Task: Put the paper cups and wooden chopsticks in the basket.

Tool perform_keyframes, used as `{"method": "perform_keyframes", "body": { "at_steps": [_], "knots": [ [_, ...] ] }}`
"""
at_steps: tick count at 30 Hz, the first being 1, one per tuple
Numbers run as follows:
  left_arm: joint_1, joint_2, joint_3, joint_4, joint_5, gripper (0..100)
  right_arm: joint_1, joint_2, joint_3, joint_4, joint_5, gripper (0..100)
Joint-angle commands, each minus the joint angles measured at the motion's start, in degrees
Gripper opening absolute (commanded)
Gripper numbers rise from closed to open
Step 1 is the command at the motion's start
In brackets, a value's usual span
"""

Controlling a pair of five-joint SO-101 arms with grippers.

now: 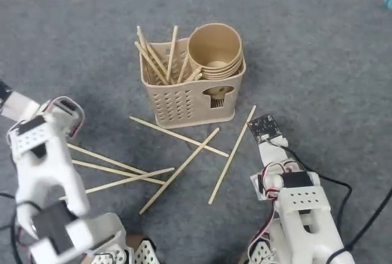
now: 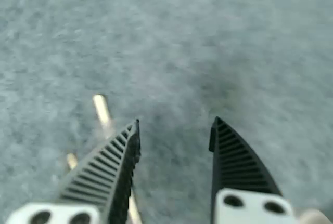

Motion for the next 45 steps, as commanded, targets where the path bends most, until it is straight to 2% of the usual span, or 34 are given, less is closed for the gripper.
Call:
{"method": "perform_keyframes", "body": {
  "at_steps": [1, 9, 18, 20, 23, 28, 34, 41, 45],
  "knots": [
    [-3.6, 9.49, -7.52, -1.41, 1.05, 21, -0.22, -1.36, -0.18, 0.66, 0.7, 3.6],
    [-7.03, 19.34, -12.79, -1.41, 2.11, 21, -0.22, -1.36, -0.18, 0.66, 0.7, 3.6],
    [-7.03, 19.96, -12.79, -1.32, 2.11, 20, -0.22, -1.36, -0.18, 0.66, 0.7, 3.6],
    [-7.03, 19.96, -12.7, -1.32, 1.93, 16, -0.22, -1.36, -0.18, 0.66, 0.7, 3.6],
    [-7.03, 19.96, -12.79, -1.32, 1.93, 1, -0.22, -1.36, -0.18, 0.66, 0.7, 3.6],
    [-6.59, 19.43, -13.05, -1.32, 1.93, 1, -0.22, -1.36, -0.18, 0.66, 0.7, 3.6],
    [-6.59, 7.56, -13.05, 1.41, 2.2, 1, -0.22, -1.36, -0.18, 0.66, 0.7, 3.6],
    [-6.51, -16.62, -12.97, 1.58, 2.2, 1, -0.22, -1.36, -0.18, 0.66, 0.7, 3.6],
    [-3.69, -30.15, -12.97, 1.49, 2.2, 1, -0.22, -1.36, -0.18, 0.66, 0.7, 3.6]
  ]
}}
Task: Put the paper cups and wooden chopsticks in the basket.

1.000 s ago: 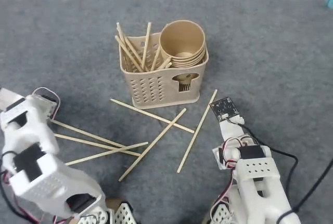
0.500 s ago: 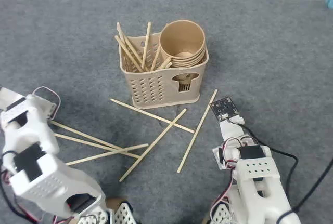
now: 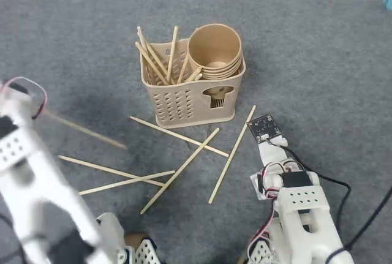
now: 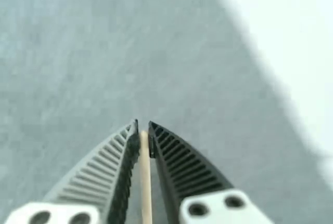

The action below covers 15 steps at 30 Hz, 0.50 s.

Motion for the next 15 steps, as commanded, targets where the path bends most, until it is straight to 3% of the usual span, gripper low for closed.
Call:
{"method": "perform_keyframes", "body": {
  "at_steps": [1, 7, 12, 15],
  "knots": [
    [4.04, -18.2, -2.24, 0.26, 0.53, 1, -0.22, -1.1, -0.26, 0.66, 0.7, 3.6],
    [14.51, -33.41, -4.26, -7.21, 0.35, 1, -0.22, -1.1, -0.18, 0.66, 0.7, 3.6],
    [27.52, -40.53, -4.26, -22.15, -0.62, 1, -0.22, -1.1, -0.18, 0.66, 0.62, 3.6],
    [35.08, -41.32, -4.7, -31.21, -7.03, 1, -0.22, -1.1, -0.18, 0.66, 0.62, 3.6]
  ]
}}
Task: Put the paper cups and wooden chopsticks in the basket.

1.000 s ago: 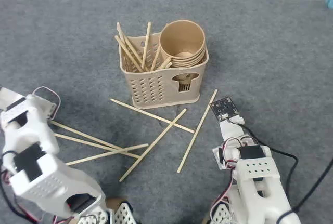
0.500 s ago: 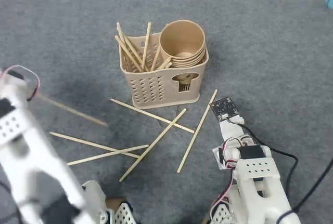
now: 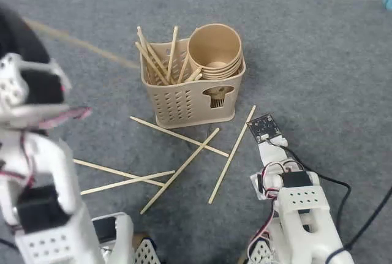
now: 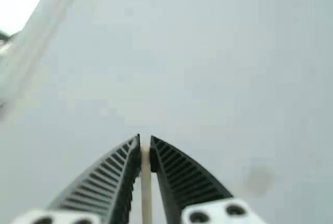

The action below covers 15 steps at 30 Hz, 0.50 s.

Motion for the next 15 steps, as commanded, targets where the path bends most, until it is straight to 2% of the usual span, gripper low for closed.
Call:
{"method": "perform_keyframes", "body": {
  "at_steps": [1, 3, 6, 9, 15],
  "knots": [
    [11.52, -2.02, -3.3, -13.71, -8.09, 1, -0.22, -1.1, -0.18, 0.66, 0.62, 3.6],
    [14.95, -0.7, -4.97, -13.19, -10.2, 1, -0.22, -1.1, -0.35, 1.63, 0.7, 3.6],
    [18.29, 3.87, -8.92, -8.0, -10.37, 1, -0.22, -1.1, -0.53, 2.77, 0.7, 3.6],
    [18.29, 9.14, -11.47, -4.66, -10.46, 1, -0.22, -1.1, -0.53, 2.95, 0.7, 3.6],
    [18.81, 17.05, -11.38, -5.71, -10.55, 1, -0.22, -1.1, -0.53, 2.95, 0.7, 3.6]
  ]
}}
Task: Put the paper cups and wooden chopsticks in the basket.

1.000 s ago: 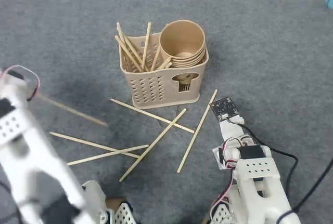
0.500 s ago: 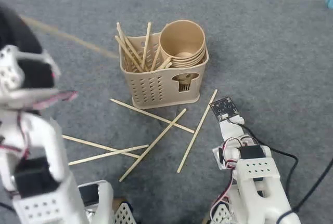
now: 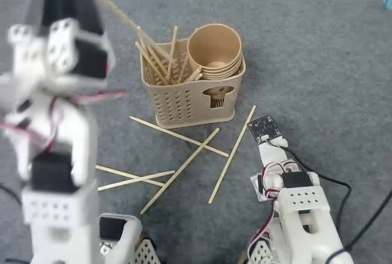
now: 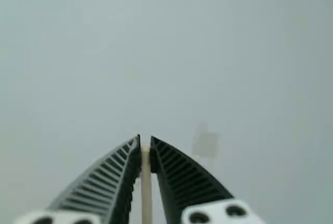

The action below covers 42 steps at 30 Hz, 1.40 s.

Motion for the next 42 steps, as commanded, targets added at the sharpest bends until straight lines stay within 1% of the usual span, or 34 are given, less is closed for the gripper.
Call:
{"method": "perform_keyframes", "body": {
  "at_steps": [1, 5, 8, 10, 14, 16, 19, 22, 25, 30, 34, 36, 38, 40, 42],
  "knots": [
    [1.05, 4.31, -1.54, 0.09, -0.62, 1, -0.31, -0.48, -0.53, 1.01, 0.7, 3.6],
    [1.05, 5.54, 1.01, 3.16, -3.87, 1, -0.31, -0.48, -0.53, 1.01, 0.7, 3.6],
    [1.93, 5.54, 5.49, 3.34, -6.86, 1, -0.31, -0.48, -0.53, 1.01, 0.79, 0.6],
    [2.2, 5.54, 8.48, 3.43, -8.18, 1, -0.31, -0.48, -0.53, 1.01, 0.79, 1.0],
    [1.85, 5.01, 11.12, 3.25, -8.53, 2, -0.31, -0.48, -0.53, 1.01, 0.79, 0.8],
    [1.85, 4.92, 10.77, 3.25, -8.53, 5, -0.31, -0.48, -0.53, 1.01, 0.79, 0.8],
    [1.76, 4.92, 9.45, 3.87, -8.09, 18, -0.31, -0.48, -0.53, 1.01, 0.79, 0.8],
    [1.76, 4.92, 6.73, 8.88, -3.69, 28, -0.31, -0.48, -0.53, 1.01, 0.79, 0.8],
    [1.32, 4.84, 2.42, 15.12, -0.88, 30, -0.31, -0.48, -0.53, 1.01, 0.79, 0.8],
    [-5.19, 4.84, -5.41, 23.3, 3.43, 30, -0.31, -0.48, -0.53, 1.01, 0.79, 0.8],
    [-13.54, 5.19, -7.52, 34.29, 6.42, 30, -0.31, -0.48, -0.53, 1.01, 0.79, 0.8],
    [-16.79, 5.63, -6.37, 41.67, 9.49, 30, -0.31, -0.48, -0.53, 1.01, 0.79, 0.8],
    [-18.02, 5.54, -1.98, 46.95, 13.36, 30, -0.31, -0.48, -0.53, 1.01, 0.79, 0.8],
    [-18.2, 5.54, 4.35, 49.67, 17.23, 30, -0.31, -0.48, -0.53, 1.01, 0.79, 0.8],
    [-18.11, 5.54, 11.74, 49.76, 20.4, 30, -0.31, -0.48, -0.44, 1.01, 0.79, 0.8]
  ]
}}
